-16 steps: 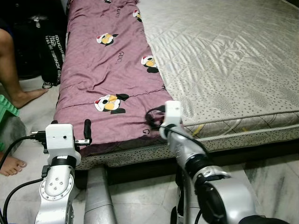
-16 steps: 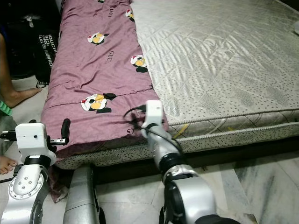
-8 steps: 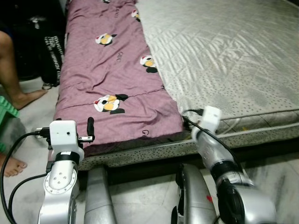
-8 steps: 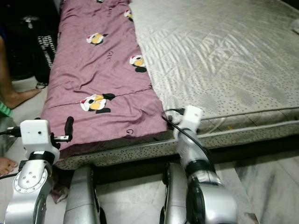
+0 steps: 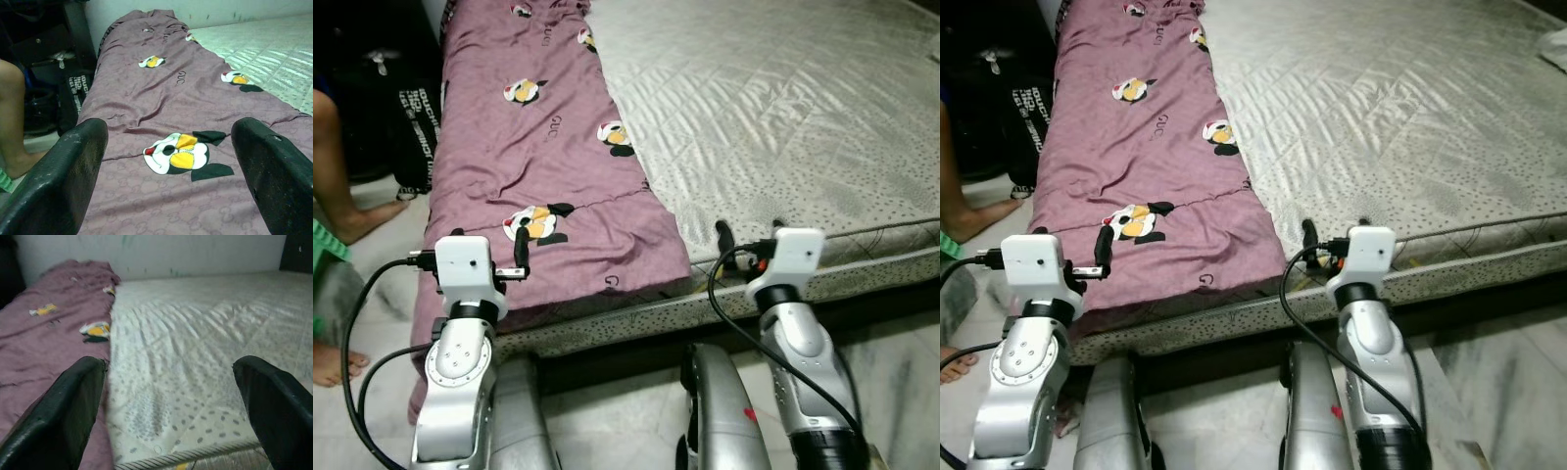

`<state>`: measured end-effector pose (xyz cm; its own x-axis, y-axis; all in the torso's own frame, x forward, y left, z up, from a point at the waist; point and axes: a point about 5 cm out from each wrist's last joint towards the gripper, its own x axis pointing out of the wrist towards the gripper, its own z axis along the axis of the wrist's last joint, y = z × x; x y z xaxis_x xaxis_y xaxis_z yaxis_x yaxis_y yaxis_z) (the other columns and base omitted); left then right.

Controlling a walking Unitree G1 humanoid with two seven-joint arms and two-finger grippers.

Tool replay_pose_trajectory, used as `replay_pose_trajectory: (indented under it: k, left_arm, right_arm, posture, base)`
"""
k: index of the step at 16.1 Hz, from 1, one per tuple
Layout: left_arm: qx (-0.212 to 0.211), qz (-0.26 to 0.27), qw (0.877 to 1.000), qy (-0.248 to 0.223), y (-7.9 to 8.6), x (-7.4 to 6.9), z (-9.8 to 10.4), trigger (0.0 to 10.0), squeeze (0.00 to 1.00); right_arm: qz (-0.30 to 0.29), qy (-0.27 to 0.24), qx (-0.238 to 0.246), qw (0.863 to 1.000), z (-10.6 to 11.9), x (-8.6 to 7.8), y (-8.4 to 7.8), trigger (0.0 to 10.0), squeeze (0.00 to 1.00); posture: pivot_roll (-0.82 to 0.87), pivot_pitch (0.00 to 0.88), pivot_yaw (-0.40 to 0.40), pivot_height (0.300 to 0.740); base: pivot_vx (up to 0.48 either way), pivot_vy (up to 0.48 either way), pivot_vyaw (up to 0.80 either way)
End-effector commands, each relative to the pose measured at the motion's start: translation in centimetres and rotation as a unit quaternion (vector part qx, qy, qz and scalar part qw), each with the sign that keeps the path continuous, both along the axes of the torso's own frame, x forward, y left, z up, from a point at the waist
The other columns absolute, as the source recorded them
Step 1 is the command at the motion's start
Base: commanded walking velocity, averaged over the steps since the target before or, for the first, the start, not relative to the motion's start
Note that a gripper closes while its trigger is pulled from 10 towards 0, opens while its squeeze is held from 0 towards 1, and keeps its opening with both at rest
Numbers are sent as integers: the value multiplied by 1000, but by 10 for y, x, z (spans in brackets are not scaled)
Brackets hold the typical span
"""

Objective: Clean up the room

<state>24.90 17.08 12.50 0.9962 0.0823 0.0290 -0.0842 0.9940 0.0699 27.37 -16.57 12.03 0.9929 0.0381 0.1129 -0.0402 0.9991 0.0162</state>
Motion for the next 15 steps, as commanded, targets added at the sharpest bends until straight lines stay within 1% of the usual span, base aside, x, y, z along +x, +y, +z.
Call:
replay_pose_trajectory:
  k: [1,2,4,7,8,10,11,12,15]
  left_arm:
    - [1,-5,1000,8,1,0,-6,10000,0]
    - [-6,-8,1000,14,1,1,-10,10000,0]
    - [-15,-14,999,29,3,2,-17,10000,0]
    - [-14,-34,999,18,-2,11,-15,10000,0]
    - [-13,-40,999,13,-4,17,-15,10000,0]
    - [-10,-40,999,6,-3,21,-13,10000,0]
    - [-6,-41,999,3,-3,22,-12,10000,0]
    - [-5,-42,999,2,-3,22,-13,10000,0]
    - [-4,-38,999,-4,0,22,-13,10000,0]
  right_arm:
    - [3,0,4,1000,4,-4,5,10000,0]
    - [7,-6,11,1000,4,-8,6,10000,0]
    - [4,-9,17,1000,5,-11,9,10000,0]
    - [2,-21,17,1000,15,-5,11,10000,0]
    - [2,-23,19,1000,18,0,11,10000,0]
    - [11,-37,15,999,25,6,15,10000,0]
    - [12,-38,16,999,27,8,16,10000,0]
    - [12,-35,14,999,26,10,14,10000,0]
    - [12,-31,13,999,25,12,15,10000,0]
  posture:
    - [-86,0,71,509]
    - [-100,0,86,509]
    - [-123,0,95,514]
    - [-128,0,96,549]
    - [-128,0,93,564]
    - [-126,0,87,584]
    - [-124,0,84,594]
    - [-115,0,74,614]
    - [-114,0,71,649]
  base:
    - [0,0,0]
    - [0,0,0]
    - [0,0,0]
    - [0,0,0]
    - [0,0,0]
    - [0,0,0]
    - [0,0,0]
    - [0,0,0]
    - [0,0,0]
